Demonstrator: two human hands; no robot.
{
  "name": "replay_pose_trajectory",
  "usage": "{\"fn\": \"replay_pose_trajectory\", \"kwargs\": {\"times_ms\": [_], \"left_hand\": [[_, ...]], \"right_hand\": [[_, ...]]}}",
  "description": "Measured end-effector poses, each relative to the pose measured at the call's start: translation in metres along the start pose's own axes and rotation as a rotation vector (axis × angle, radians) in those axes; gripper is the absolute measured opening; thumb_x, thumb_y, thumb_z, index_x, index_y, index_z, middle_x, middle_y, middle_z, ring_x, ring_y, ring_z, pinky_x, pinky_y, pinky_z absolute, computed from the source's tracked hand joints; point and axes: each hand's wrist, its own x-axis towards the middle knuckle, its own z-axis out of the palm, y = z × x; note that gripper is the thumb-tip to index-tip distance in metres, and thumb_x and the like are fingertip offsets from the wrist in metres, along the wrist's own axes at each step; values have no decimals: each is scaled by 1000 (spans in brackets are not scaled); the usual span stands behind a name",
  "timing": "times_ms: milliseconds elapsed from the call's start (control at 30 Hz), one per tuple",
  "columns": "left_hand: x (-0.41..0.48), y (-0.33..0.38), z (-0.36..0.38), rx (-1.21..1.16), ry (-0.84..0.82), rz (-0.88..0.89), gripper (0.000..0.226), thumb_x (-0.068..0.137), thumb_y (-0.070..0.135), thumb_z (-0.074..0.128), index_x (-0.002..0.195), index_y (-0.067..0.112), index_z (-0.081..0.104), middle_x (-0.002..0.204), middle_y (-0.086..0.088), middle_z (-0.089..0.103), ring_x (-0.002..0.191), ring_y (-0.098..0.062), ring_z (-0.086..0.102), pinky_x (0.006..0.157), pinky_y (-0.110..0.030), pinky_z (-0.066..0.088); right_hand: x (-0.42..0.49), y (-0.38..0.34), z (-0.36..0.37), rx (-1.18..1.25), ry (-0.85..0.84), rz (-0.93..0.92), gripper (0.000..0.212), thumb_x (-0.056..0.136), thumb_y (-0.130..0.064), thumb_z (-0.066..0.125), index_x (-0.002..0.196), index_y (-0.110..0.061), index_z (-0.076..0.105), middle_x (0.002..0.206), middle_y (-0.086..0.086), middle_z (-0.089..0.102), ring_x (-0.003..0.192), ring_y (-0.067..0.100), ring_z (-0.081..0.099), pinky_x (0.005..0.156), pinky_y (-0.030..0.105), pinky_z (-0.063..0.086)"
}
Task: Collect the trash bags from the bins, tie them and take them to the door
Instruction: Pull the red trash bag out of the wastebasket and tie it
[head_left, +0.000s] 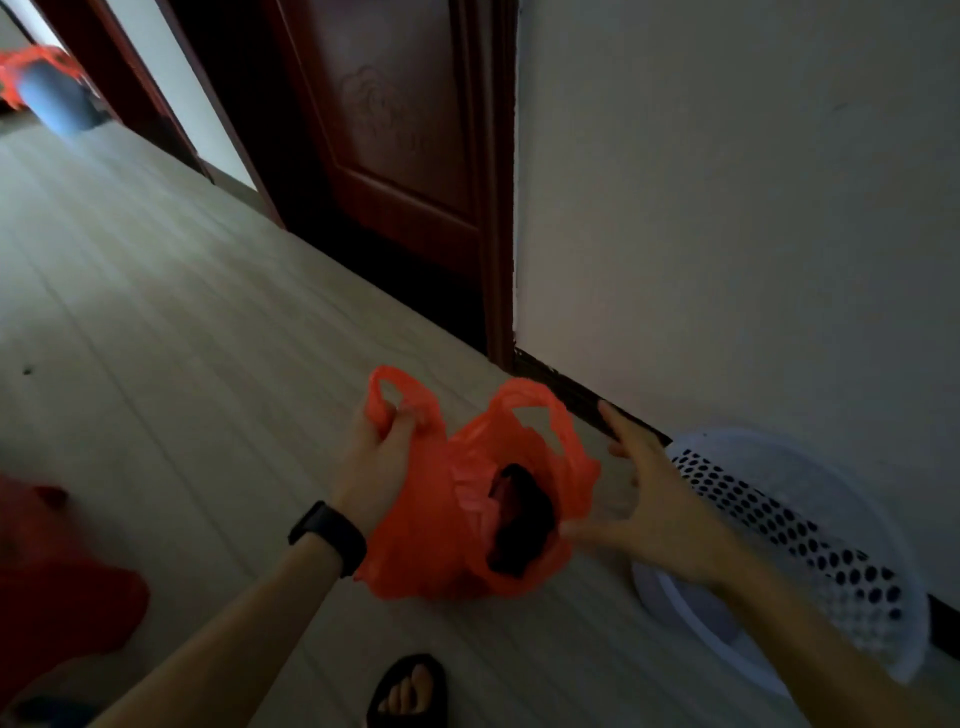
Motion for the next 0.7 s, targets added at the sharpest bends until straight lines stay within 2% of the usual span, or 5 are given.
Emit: {"fn": "replay_pose_trajectory", "kwargs": {"times_ms": [133,267,367,467,700], "left_hand": [[4,-16,-8,-108,78,-46,34,94,44,56,87,12,48,65,1,50,53,-10,51,58,-32,43],[0,-24,-21,-235,95,62,30,84,53,61,96,28,52,77,2,52,68,-13,52,65,-36,45],[-20,-42,-26,25,100,138,72,63,64,75,124,45,41,120,7,57,106,-10,58,88,-35,50],[-33,-68,-28,340,93,16,118,50,72,81,147,41,22,147,5,40,133,-16,42,105,-41,41],[0,-88,-17,479,-54,82,45,91,44,47,132,27,57,138,14,47,134,-22,44,108,-32,33]], "right_hand": [[8,5,27,-264,-100,-34,145,48,-79,80,148,-52,-21,159,-29,-21,151,4,-10,123,48,15],[45,9,43,-70,-18,48,123,56,-82,73,151,-56,-1,160,-18,21,144,11,29,115,44,34],[69,-2,64,-75,28,17,111,58,-87,66,151,-46,24,156,-15,33,140,12,39,113,40,38],[87,-20,83,-75,14,-125,105,65,-71,76,142,-69,5,165,-17,-3,150,5,8,119,33,19],[129,-28,115,-12,68,-60,98,74,-37,84,152,-36,24,150,-4,37,135,15,43,100,15,36]]}}
